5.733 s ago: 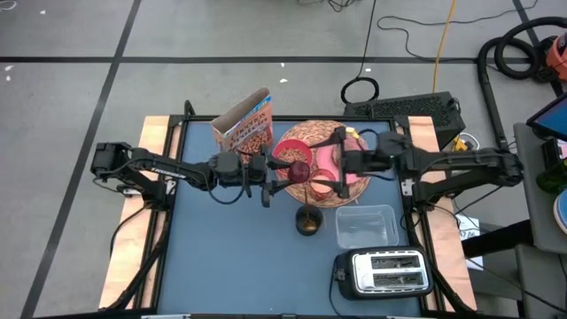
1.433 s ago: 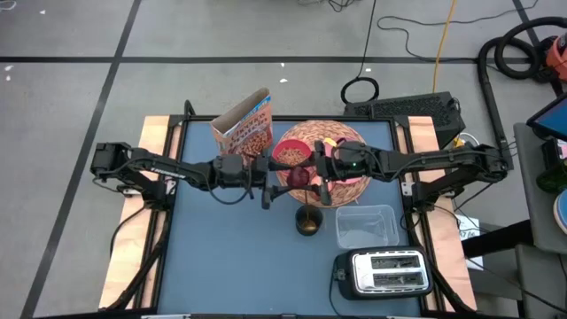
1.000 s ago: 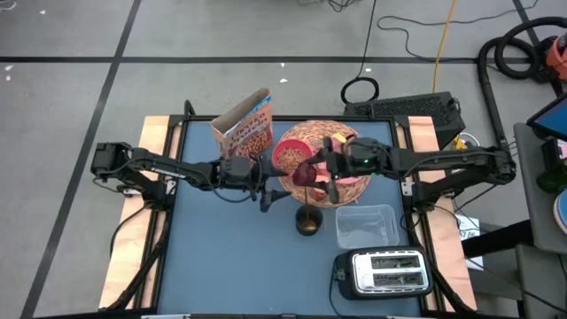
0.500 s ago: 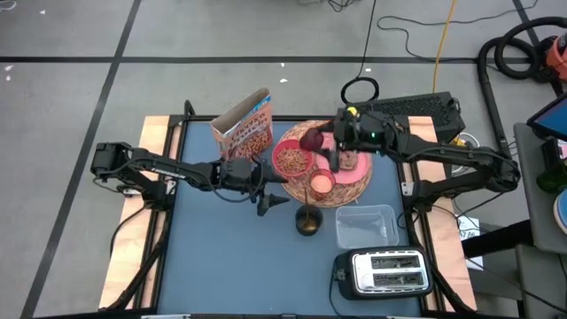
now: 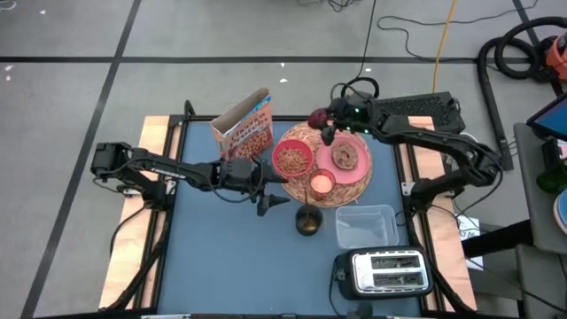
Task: Arrange a breakfast setting
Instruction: Put the red apple on the top center of the brown woven mat
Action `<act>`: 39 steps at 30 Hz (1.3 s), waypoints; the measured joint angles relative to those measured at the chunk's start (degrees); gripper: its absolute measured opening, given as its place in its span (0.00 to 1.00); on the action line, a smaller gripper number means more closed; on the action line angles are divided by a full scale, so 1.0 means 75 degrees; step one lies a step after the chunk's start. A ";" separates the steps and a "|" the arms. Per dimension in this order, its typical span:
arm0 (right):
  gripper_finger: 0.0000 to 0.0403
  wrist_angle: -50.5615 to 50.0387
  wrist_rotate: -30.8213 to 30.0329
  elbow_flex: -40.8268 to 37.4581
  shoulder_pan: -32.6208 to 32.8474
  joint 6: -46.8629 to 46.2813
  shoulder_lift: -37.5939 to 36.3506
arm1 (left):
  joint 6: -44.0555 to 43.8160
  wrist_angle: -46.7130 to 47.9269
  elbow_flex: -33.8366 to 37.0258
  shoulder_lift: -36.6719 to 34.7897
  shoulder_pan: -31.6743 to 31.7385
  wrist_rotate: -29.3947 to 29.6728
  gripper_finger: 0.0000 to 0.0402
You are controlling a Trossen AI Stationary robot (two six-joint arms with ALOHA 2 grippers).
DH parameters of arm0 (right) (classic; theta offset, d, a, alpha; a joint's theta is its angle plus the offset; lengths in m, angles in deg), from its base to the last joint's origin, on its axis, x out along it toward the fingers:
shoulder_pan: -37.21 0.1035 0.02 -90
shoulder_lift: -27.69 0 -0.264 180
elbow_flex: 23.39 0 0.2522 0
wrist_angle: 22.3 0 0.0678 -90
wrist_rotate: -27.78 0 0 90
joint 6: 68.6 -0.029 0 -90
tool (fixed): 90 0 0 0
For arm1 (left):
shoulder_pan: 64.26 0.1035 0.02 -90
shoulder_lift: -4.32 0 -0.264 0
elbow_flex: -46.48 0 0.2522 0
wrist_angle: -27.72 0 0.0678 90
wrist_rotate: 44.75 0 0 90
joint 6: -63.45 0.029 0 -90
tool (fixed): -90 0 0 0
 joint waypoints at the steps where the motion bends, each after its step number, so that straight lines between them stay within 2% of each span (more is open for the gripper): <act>1: 0.64 0.0013 0.0000 0.0000 -0.0056 -0.0077 0.0149 | 0.0000 0.0000 -0.0001 -0.0001 0.0000 0.0000 0.84; 7: 0.65 0.0013 -0.0018 0.0000 -0.0298 -0.0129 0.0902 | -0.0002 0.0003 -0.0001 -0.0003 0.0000 -0.0003 0.84; 10: 0.65 0.0017 -0.0334 0.0000 -0.0368 -0.0102 0.1183 | -0.0001 0.0001 -0.0001 -0.0003 0.0000 -0.0003 0.84; 12: 0.65 0.0071 -0.0581 -0.0003 -0.0361 0.0080 0.1225 | -0.0002 0.0003 0.0001 -0.0003 0.0000 -0.0002 0.84; 17: 0.65 0.0191 -0.0562 -0.0003 -0.0339 -0.0173 0.1202 | -0.0003 0.0001 0.0002 -0.0003 0.0000 0.0000 0.84; 23: 0.65 0.0325 -0.0617 -0.0003 -0.0105 -0.1082 0.1202 | -0.0003 -0.0002 0.0002 -0.0003 0.0000 0.0000 0.84; 25: 0.65 0.0334 -0.1027 -0.0003 0.0067 -0.1473 0.1202 | -0.0003 0.0000 0.0002 -0.0003 0.0000 0.0000 0.84; 32: 0.65 0.0148 -0.3680 -0.0003 0.0884 -0.2697 0.1202 | -0.0006 0.0000 0.0002 -0.0003 0.0000 0.0002 0.84; 34: 0.65 -0.0031 -0.4002 -0.0003 0.1064 -0.2840 0.1202 | -0.0006 0.0000 0.0002 -0.0003 0.0000 0.0003 0.84; 39: 0.65 -0.0436 -0.4165 -0.0003 0.1215 -0.3458 0.1298 | -0.0006 0.0000 0.0002 -0.0003 0.0000 0.0003 0.84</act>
